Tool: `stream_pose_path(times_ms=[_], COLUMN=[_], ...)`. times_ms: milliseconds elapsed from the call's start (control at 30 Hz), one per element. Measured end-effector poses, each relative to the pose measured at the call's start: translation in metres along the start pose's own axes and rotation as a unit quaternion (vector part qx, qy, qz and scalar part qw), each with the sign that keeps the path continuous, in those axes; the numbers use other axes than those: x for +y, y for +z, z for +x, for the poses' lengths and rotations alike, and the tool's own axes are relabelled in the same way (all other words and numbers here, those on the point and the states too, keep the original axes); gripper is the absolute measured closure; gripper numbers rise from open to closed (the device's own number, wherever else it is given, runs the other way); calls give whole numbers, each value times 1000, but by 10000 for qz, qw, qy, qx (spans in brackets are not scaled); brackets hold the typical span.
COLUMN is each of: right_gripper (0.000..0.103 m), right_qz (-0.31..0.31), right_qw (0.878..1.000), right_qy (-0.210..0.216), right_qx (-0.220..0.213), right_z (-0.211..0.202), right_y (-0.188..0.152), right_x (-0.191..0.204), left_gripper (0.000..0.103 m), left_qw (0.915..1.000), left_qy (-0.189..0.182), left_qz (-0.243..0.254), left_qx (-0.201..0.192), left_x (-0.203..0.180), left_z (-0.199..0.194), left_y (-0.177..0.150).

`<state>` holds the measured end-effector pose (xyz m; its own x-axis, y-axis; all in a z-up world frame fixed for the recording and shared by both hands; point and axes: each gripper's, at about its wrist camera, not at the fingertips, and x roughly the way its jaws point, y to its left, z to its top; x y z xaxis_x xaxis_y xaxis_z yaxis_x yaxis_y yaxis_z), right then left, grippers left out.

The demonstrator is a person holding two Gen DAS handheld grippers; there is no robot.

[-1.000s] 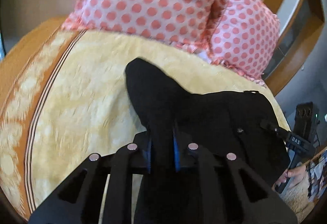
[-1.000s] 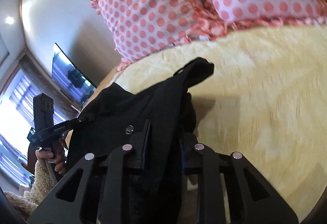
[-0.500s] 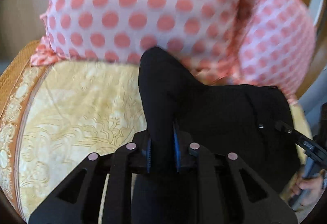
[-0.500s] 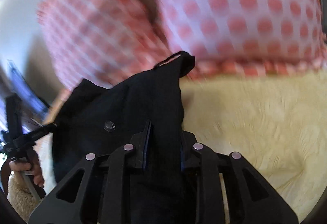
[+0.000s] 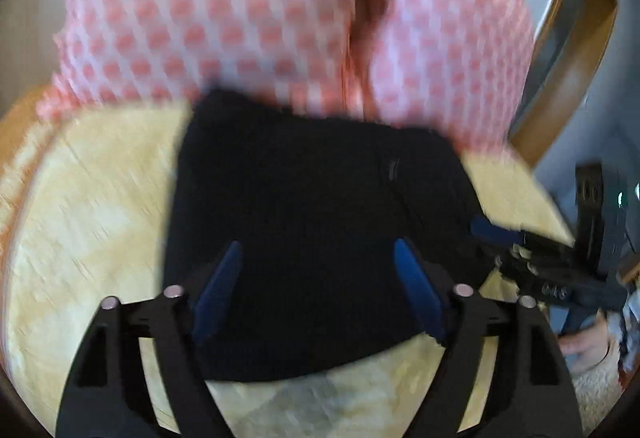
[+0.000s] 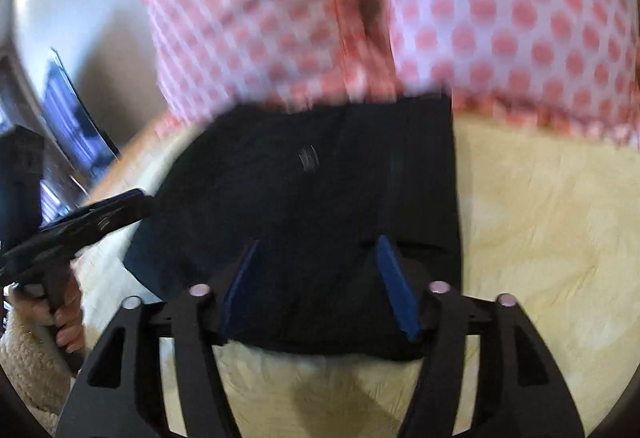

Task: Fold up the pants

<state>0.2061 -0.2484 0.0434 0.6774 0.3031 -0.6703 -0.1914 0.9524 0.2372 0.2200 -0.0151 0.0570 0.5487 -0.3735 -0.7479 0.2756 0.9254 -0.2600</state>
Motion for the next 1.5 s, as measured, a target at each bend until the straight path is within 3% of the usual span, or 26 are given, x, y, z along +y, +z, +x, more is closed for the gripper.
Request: stream_pose_path(times_ms=[33, 133, 167, 200, 267, 300, 400, 567, 733, 867, 967, 1100, 1500], right_gripper=[39, 39, 35, 18, 1, 1, 1, 1, 1, 1, 1, 1, 1], right_qz=[65, 326, 251, 96, -63, -120, -276, -252, -244, -416, -343, -347, -364], right_qw=[10000, 9993, 9990, 9980, 9946, 9917, 9869, 9895, 9908, 9843, 9835, 9820, 9813], right_qy=[39, -14, -95, -254, -557, -770, -1075, -995, -1095, -1481, -1499, -1519, -1515], right_qx=[-48, -204, -352, -573, -869, -1024, -1173, -1016, -756, -860, -956, -1063, -1134], right_z=[1, -19, -29, -43, -62, -71, -79, -76, -63, -62, -63, -63, -64], right_y=[1, 1, -3, -11, -28, -43, -74, -122, -144, -154, -157, -159, -161], right_x=[-1, 2, 6, 16, 29, 37, 54, 66, 78, 88, 88, 88, 87], left_gripper=[24, 25, 24, 17, 6, 2, 2, 2, 2, 2, 2, 2, 2], left_qw=[9997, 9988, 9986, 9983, 9958, 9923, 9842, 9773, 9736, 9771, 9801, 9779, 9780], left_qy=[150, 472, 510, 513, 673, 905, 1366, 1830, 2035, 1964, 1784, 1796, 1776], left_qz=[7, 129, 116, 133, 243, 343, 404, 188, 387, 339, 151, 201, 226], left_qx=[207, -10, -89, -238, -569, -779, -1049, -1056, -964, -740, -861, -1049, -1067], left_x=[0, -9, -12, -16, -21, -26, -29, -20, -24, -22, -16, -18, -18], left_z=[14, 9, -1, -14, -39, -55, -81, -95, -92, -84, -85, -86, -86], left_y=[-3, -7, -9, -12, -23, -35, -69, -130, -158, -168, -174, -180, -180])
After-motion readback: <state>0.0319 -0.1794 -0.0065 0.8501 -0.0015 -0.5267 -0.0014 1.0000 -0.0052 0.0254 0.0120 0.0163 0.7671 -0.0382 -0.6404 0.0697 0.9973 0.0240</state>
